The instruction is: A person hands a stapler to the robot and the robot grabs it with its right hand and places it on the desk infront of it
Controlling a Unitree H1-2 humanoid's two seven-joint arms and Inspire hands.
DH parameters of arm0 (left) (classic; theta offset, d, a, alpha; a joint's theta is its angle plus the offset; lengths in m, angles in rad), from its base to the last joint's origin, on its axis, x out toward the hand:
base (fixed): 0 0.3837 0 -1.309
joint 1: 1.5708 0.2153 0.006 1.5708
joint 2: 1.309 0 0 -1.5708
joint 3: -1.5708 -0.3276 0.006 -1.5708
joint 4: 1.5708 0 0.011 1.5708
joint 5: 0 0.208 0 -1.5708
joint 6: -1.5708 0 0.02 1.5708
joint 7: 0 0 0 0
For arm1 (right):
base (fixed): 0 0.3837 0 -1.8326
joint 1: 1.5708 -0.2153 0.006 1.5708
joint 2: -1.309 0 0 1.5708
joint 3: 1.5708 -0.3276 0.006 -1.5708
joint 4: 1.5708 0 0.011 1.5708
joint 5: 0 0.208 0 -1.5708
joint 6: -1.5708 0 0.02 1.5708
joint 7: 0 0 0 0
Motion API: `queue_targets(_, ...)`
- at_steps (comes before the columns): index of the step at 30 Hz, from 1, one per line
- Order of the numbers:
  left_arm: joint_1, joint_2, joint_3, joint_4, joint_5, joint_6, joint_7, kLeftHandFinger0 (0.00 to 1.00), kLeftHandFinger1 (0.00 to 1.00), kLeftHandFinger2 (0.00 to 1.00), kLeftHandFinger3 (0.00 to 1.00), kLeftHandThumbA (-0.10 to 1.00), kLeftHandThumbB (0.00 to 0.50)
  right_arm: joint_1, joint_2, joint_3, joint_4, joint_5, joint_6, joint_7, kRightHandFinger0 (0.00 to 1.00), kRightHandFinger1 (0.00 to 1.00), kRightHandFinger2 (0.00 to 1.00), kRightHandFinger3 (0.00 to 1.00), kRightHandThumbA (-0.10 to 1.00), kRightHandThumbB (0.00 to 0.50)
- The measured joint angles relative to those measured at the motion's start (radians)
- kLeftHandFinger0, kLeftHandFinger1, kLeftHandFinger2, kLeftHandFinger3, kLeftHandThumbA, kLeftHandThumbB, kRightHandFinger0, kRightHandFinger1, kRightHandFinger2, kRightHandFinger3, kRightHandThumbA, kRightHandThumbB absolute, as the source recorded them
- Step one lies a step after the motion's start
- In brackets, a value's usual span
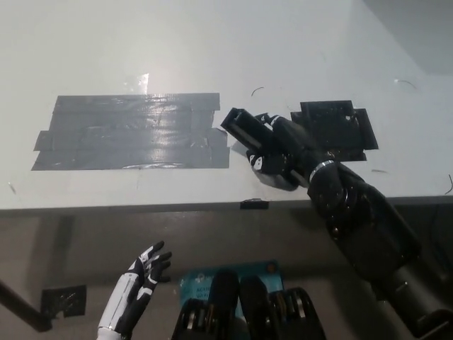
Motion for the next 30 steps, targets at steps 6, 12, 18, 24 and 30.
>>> queue_targets(6, 0.002, 0.002, 0.003, 0.000, 0.000, 0.002, 0.000, 0.78, 0.85, 0.85, 0.88, 0.88, 0.450, -0.013, -0.001, 0.007, 0.046, -0.022, -0.028, 0.000, 1.00, 1.00, 1.00, 1.00, 0.50, 0.341)
queue_targets(12, 0.002, 0.005, 0.005, -0.001, 0.000, 0.002, 0.000, 0.77, 0.86, 0.85, 0.85, 0.89, 0.442, -0.051, -0.028, 0.096, 0.049, -0.068, -0.004, 0.066, 1.00, 1.00, 1.00, 1.00, 0.72, 0.432)
queue_targets(18, 0.000, 0.009, 0.010, -0.005, 0.000, 0.003, 0.000, 0.77, 0.86, 0.87, 0.85, 0.90, 0.430, -0.056, -0.037, 0.109, 0.034, -0.084, 0.009, 0.097, 1.00, 1.00, 1.00, 1.00, 0.89, 0.447)
queue_targets(24, 0.000, 0.016, 0.013, -0.008, 0.001, 0.002, 0.000, 0.77, 0.86, 0.86, 0.83, 0.89, 0.425, -0.021, -0.037, 0.072, -0.015, -0.092, 0.011, 0.091, 1.00, 1.00, 1.00, 1.00, 1.00, 0.443)
queue_targets(30, 0.007, 0.019, 0.016, -0.008, 0.000, 0.002, 0.000, 0.76, 0.85, 0.85, 0.81, 0.88, 0.435, 0.015, -0.037, 0.023, -0.062, -0.091, 0.012, 0.081, 1.00, 1.00, 1.00, 1.00, 1.00, 0.489)
